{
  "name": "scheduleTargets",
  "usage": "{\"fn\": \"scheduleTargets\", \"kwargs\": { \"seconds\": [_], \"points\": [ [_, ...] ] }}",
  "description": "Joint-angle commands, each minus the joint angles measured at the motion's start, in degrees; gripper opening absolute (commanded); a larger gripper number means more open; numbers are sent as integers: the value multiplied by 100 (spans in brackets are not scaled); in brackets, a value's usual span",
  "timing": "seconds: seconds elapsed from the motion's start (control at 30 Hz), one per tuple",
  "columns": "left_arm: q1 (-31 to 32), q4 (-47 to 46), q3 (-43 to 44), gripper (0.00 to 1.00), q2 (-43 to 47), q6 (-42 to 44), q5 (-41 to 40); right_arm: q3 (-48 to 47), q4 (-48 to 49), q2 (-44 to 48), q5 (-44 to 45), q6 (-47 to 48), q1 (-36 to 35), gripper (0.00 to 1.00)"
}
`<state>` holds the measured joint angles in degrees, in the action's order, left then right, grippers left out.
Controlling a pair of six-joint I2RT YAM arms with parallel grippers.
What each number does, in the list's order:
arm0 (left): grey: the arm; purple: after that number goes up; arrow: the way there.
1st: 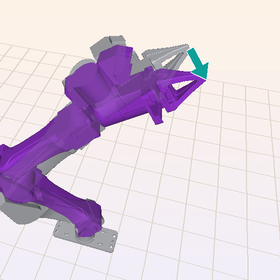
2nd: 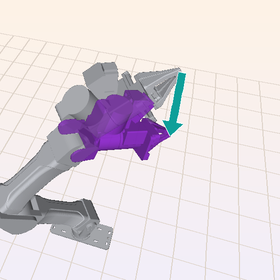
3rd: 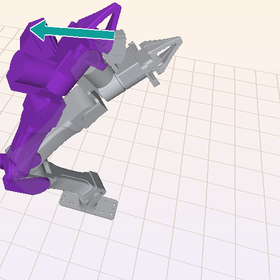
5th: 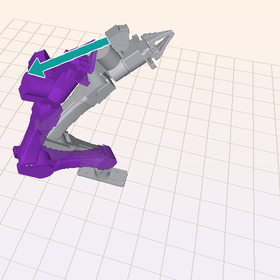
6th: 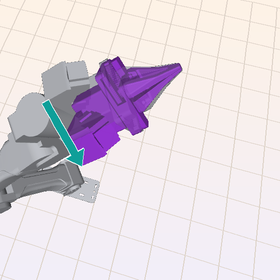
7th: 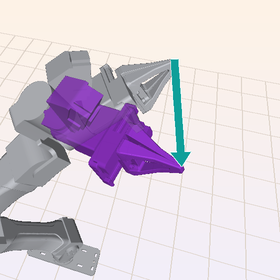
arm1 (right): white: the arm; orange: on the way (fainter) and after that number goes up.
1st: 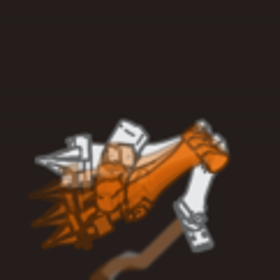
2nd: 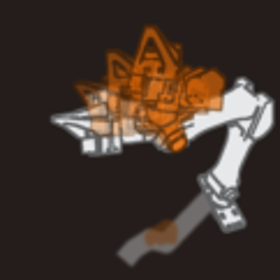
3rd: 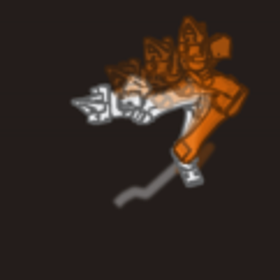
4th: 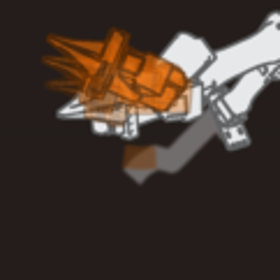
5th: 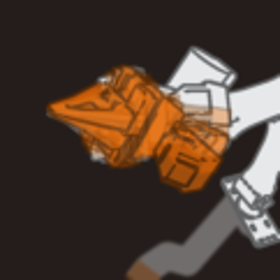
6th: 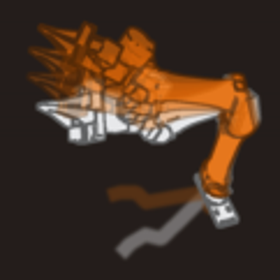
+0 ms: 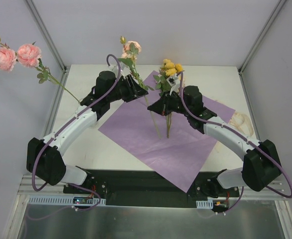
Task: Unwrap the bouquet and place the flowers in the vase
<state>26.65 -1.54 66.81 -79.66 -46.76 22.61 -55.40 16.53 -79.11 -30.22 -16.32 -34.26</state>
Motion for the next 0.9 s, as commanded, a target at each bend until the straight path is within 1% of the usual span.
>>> {"fn": "scheduleTargets", "kwargs": {
  "seconds": [0.0,0.13,0.27,0.37,0.4,0.43,0.47,0.5,0.53,0.6,0.63,0.7,0.73,0.8,0.83,0.87],
  "points": [
    [33,-215,175,34,231,255,-204,-94,403,291,-160,58,-81,1],
    [33,-162,140,32,302,299,-222,-94,403,352,-151,94,-142,1],
    [33,-145,157,27,363,361,-213,-120,394,370,-177,164,-204,1],
    [33,-92,254,18,442,501,-187,-164,386,344,-230,208,-256,1],
    [33,-22,280,7,468,562,-178,-182,377,326,-326,225,-265,1],
    [33,31,333,1,495,728,-195,-208,342,326,-370,243,-274,3],
    [33,101,342,0,617,826,-239,-226,307,326,-388,269,-283,9],
    [33,127,359,0,688,931,-283,-243,272,344,-362,269,-274,17],
    [33,337,420,0,775,1237,-362,-252,150,361,-301,295,-283,32],
    [33,583,552,0,1022,1616,-467,-287,0,440,-135,427,-283,41],
    [33,889,753,0,1109,2027,-564,-296,-201,467,-73,488,-283,49],
    [33,1260,982,0,1364,2451,-959,-331,-378,572,155,629,-274,54],
    [33,1583,1218,0,1461,2879,-1100,-323,-501,607,217,673,-283,56],
    [33,1805,1422,0,1724,3321,-1653,-323,-598,677,314,761,-283,58],
    [33,1911,1606,0,1804,3740,-1916,-340,-625,678,323,788,-274,58],
    [33,2042,1695,0,1970,3945,-2171,-349,-651,686,332,805,-274,59]
  ]
}}
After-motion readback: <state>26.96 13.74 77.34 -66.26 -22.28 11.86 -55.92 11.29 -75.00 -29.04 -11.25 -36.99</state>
